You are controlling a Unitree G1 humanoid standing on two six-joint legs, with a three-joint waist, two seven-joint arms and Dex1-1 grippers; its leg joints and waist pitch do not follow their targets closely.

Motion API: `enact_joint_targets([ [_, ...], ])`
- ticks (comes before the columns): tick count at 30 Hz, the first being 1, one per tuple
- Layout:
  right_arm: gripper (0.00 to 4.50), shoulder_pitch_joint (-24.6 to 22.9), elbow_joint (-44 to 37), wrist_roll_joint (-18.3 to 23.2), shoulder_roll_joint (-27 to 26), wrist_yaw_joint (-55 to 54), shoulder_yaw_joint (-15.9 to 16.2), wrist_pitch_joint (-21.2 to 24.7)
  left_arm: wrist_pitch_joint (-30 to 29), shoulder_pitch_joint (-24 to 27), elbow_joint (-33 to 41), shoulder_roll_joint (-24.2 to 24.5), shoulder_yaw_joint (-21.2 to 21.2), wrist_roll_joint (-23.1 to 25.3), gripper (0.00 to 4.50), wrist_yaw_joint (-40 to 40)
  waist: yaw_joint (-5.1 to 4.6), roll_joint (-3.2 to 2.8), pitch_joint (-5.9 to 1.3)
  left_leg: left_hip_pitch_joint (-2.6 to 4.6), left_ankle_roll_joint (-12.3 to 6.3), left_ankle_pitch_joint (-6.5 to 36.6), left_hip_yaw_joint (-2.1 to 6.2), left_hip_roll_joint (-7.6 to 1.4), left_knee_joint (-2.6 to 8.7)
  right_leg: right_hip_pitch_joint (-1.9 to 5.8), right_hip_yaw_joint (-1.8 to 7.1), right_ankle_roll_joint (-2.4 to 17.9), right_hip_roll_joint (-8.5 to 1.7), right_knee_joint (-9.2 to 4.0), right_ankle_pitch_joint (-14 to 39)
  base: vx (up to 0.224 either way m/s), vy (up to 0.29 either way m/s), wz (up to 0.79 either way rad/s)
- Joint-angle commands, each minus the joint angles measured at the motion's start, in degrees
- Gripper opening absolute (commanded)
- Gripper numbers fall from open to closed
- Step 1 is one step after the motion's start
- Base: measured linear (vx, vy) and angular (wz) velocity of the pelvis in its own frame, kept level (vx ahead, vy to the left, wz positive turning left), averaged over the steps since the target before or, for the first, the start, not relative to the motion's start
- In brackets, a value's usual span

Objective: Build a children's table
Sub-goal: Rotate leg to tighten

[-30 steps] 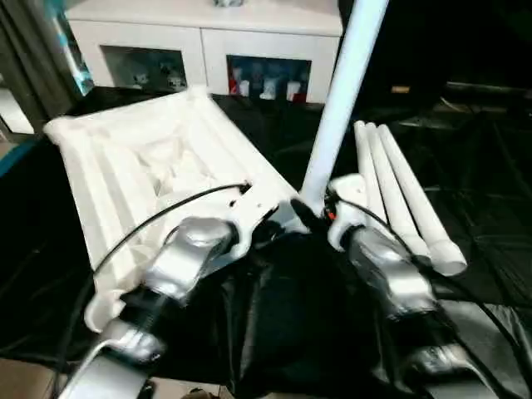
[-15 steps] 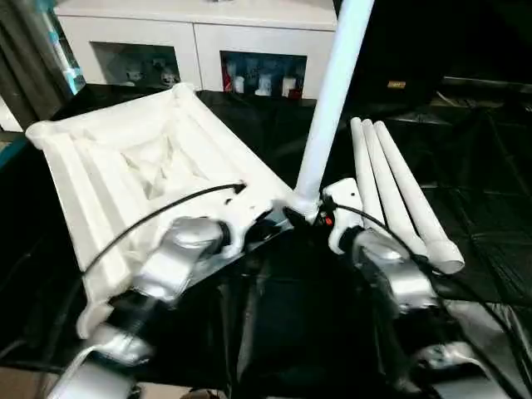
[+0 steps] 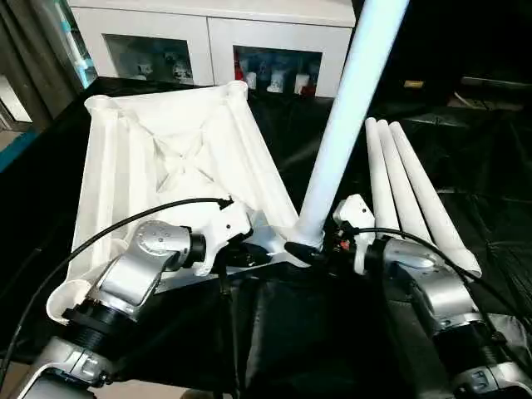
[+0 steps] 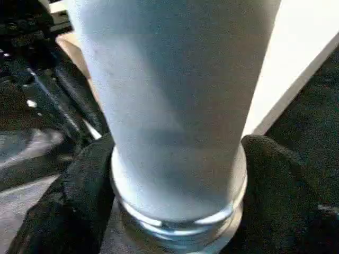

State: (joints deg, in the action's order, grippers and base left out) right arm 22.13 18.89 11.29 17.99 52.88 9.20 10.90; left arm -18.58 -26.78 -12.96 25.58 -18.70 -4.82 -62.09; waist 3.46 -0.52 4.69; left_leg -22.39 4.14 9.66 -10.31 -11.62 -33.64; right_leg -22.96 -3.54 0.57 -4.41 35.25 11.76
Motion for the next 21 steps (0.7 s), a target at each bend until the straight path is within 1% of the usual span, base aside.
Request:
enact_joint_targets([
  [1,3.38,-0.19,-1.32,0.64,0.78,0.06,-0.67,0.59,0.67,0.27,2.12,0.18,-0.30,-0.93,0.00,-1.85,0.00,-0.28,-4.09,1.38,-3.52,9.53,0.30,-1.73,3.86,3.01,2.65,15.04,-3.42,-3.46,2.06,0.000,0.000,0.00],
  [3,3.18,-0.43,-1.61,0.86,0.57,0.29,-0.57,0.70,0.80,0.25,2.04,0.16,-0.24,-0.97,0.00,-2.02,0.07,-0.27,-4.40,1.40,-3.07,8.90,0.32,-1.69,3.74,3.11,2.63,14.97,-3.38,-3.32,1.78,0.000,0.000,0.00],
  [4,3.09,-0.59,-1.78,0.97,0.41,0.40,-0.52,0.79,0.85,0.22,1.97,0.13,-0.22,-1.01,0.00,-2.03,0.11,-0.30,-4.41,1.40,-3.07,8.64,0.31,-1.69,3.70,3.09,2.64,15.02,-3.39,-3.28,1.41,0.000,0.000,0.00],
  [5,2.94,-0.67,-1.86,1.02,0.35,0.46,-0.49,0.84,0.86,0.21,1.95,0.11,-0.22,-1.03,0.00,-2.03,0.14,-0.26,-4.52,1.35,-3.24,7.80,0.32,-1.65,3.61,3.15,2.63,15.16,-3.34,-3.11,0.17,0.000,0.000,0.00],
  [8,2.81,-1.52,-2.49,1.35,-0.01,0.68,-0.08,1.27,0.81,0.25,1.91,-0.05,-0.10,-1.26,0.00,-1.73,0.22,-0.29,-4.81,1.29,-4.05,5.87,0.34,-1.58,3.38,3.25,2.53,15.68,-3.26,-2.74,-2.95,0.000,0.000,0.00],
  [10,2.80,-1.85,-2.17,1.42,-0.71,-0.82,-0.28,2.50,0.50,0.10,1.44,-0.66,0.17,-0.84,0.00,-0.03,0.23,-0.22,-4.88,1.29,-4.26,5.50,0.34,-1.57,3.32,3.31,2.52,15.84,-3.22,-2.65,-3.59,0.000,0.000,0.00],
  [12,2.79,-2.08,-0.80,0.97,-2.56,-4.92,-1.09,4.43,-0.23,-0.70,-0.42,-2.48,0.90,0.75,0.00,4.85,0.27,-0.19,-4.84,1.34,-4.15,5.89,0.34,-1.60,3.35,3.24,2.50,15.92,-3.28,-2.71,-2.94,0.000,0.000,0.00],
  [13,2.79,-2.08,-0.80,0.97,-2.56,-4.92,-1.09,4.43,-0.23,-0.70,-0.42,-2.48,0.90,0.75,0.00,4.85,0.26,-0.25,-4.68,1.39,-3.55,7.30,0.34,-1.59,3.47,3.17,2.51,15.67,-3.35,-2.99,-0.51,0.000,0.000,0.00],
  [14,2.78,-1.90,1.16,-0.28,-4.58,-9.52,-1.74,4.59,-1.30,-1.68,-2.21,-4.58,1.77,1.53,0.00,8.95,0.21,-0.12,-4.67,1.44,-3.21,8.21,0.32,-1.58,3.51,3.19,2.51,15.39,-3.32,-3.14,0.91,0.000,0.000,0.00],
  [15,2.78,-1.90,1.16,-0.28,-4.58,-9.52,-1.74,4.59,-1.30,-1.68,-2.21,-4.58,1.77,1.53,0.00,8.95,0.14,-0.18,-4.56,1.48,-2.79,9.00,0.24,-1.66,3.56,3.02,2.61,15.31,-3.45,-3.25,2.26,0.000,0.000,0.00],
  [16,2.78,-1.57,3.03,-1.29,-6.42,-13.69,-2.35,4.50,-2.18,-2.56,-3.64,-6.41,2.42,2.03,0.00,12.08,0.17,-0.20,-4.37,1.56,-1.62,11.19,0.33,-1.57,3.72,2.98,2.58,14.58,-3.46,-3.67,5.94,0.000,0.000,0.00],
  [17,2.78,-1.06,4.60,-1.56,-8.03,-17.22,-3.29,4.73,-3.00,-3.20,-4.54,-7.67,2.62,2.58,0.00,14.27,0.17,-0.18,-4.32,1.69,-0.57,12.38,0.43,-1.56,3.83,2.87,2.60,13.82,-3.58,-3.90,8.75,0.000,0.000,0.00],
  [18,2.78,0.71,9.25,-1.72,-12.76,-26.79,-6.05,5.52,-4.90,-5.03,-7.11,-11.52,3.09,3.90,0.00,20.30,-0.06,-0.19,-4.25,1.78,0.30,13.64,0.39,-1.50,3.91,2.65,2.73,13.32,-3.57,-4.11,10.99,0.000,0.000,0.00],
  [19,2.78,1.09,10.09,-1.63,-13.65,-28.40,-6.55,5.68,-5.29,-5.34,-7.52,-12.26,3.15,4.07,0.00,21.28,-0.33,-0.16,-4.01,1.67,0.83,14.21,0.35,-1.42,4.03,2.47,2.82,12.92,-3.58,-4.26,12.54,0.000,0.000,0.00],
  [20,2.78,1.09,10.09,-1.63,-13.65,-28.40,-6.55,5.68,-5.29,-5.34,-7.52,-12.26,3.15,4.07,0.00,21.28,-0.31,-0.02,-4.15,1.74,1.79,15.60,0.71,-1.27,4.14,2.80,2.59,10.91,-3.71,-4.73,17.09,-0.052,-0.006,-0.05],
  [21,2.78,1.09,10.09,-1.63,-13.65,-28.40,-6.55,5.68,-5.29,-5.34,-7.52,-12.26,3.15,4.07,0.00,21.28,-0.31,-0.02,-4.15,1.74,1.79,15.60,0.71,-1.27,4.14,2.80,2.59,10.91,-3.71,-4.73,17.09,-0.052,-0.006,-0.05],
])
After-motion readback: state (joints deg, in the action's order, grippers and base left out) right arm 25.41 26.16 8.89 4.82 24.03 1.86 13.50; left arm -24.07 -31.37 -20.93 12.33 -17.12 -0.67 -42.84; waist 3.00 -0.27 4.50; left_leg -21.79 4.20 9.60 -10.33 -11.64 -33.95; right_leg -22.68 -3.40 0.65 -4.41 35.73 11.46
